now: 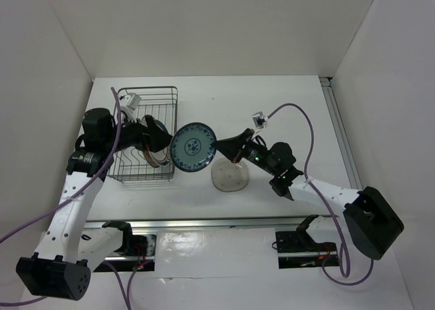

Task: Load the plates into the dish rack

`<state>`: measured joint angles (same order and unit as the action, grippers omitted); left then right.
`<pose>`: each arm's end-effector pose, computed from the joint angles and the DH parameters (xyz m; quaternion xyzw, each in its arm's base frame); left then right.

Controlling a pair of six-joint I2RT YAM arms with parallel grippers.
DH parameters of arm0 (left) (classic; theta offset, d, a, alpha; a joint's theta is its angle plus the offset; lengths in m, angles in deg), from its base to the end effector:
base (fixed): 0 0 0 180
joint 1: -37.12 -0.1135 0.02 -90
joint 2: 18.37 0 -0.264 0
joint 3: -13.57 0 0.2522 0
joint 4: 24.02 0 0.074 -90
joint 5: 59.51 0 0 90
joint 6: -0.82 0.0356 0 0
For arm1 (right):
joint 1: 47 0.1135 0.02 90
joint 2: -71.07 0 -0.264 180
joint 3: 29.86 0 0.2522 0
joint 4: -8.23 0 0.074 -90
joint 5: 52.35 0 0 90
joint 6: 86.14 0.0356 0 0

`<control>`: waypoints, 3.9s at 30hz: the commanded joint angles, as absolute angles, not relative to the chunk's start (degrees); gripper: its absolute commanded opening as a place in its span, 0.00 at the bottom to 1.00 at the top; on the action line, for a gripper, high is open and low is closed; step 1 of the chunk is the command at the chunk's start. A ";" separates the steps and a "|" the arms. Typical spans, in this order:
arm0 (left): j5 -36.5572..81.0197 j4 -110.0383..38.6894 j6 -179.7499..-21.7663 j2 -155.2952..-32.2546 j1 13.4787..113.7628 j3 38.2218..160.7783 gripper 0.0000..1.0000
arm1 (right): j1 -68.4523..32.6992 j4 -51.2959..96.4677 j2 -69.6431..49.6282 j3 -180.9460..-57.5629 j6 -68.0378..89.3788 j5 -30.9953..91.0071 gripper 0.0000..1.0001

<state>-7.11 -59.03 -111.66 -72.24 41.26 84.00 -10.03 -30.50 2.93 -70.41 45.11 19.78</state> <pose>0.2009 -0.0363 0.3663 0.0636 0.7882 -0.3818 0.4784 0.1940 0.1597 0.2626 -0.0965 0.6315 0.5579 0.5298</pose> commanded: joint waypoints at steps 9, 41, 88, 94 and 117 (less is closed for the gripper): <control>-9.51 -55.09 -110.45 -71.72 40.81 84.37 0.95 | -4.55 -34.63 -1.97 -78.78 38.84 24.45 0.00; -8.34 -54.57 -112.12 -71.28 40.81 84.37 0.97 | -5.61 -31.62 -5.82 -81.84 37.60 25.09 0.00; 69.19 -47.54 -98.06 -66.27 42.83 82.29 0.00 | -10.09 -10.53 4.45 -80.63 33.04 21.83 1.00; 61.79 -43.76 -99.37 -65.74 41.17 75.85 0.00 | -10.09 -8.95 6.20 -78.60 31.81 22.35 1.00; 52.30 -41.65 -100.69 -76.46 38.62 71.89 0.00 | -11.67 -6.22 9.81 -77.55 29.61 22.35 1.00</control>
<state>52.38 -46.01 -99.96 -75.99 39.01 71.93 -11.32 -6.28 7.96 -77.77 30.99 22.38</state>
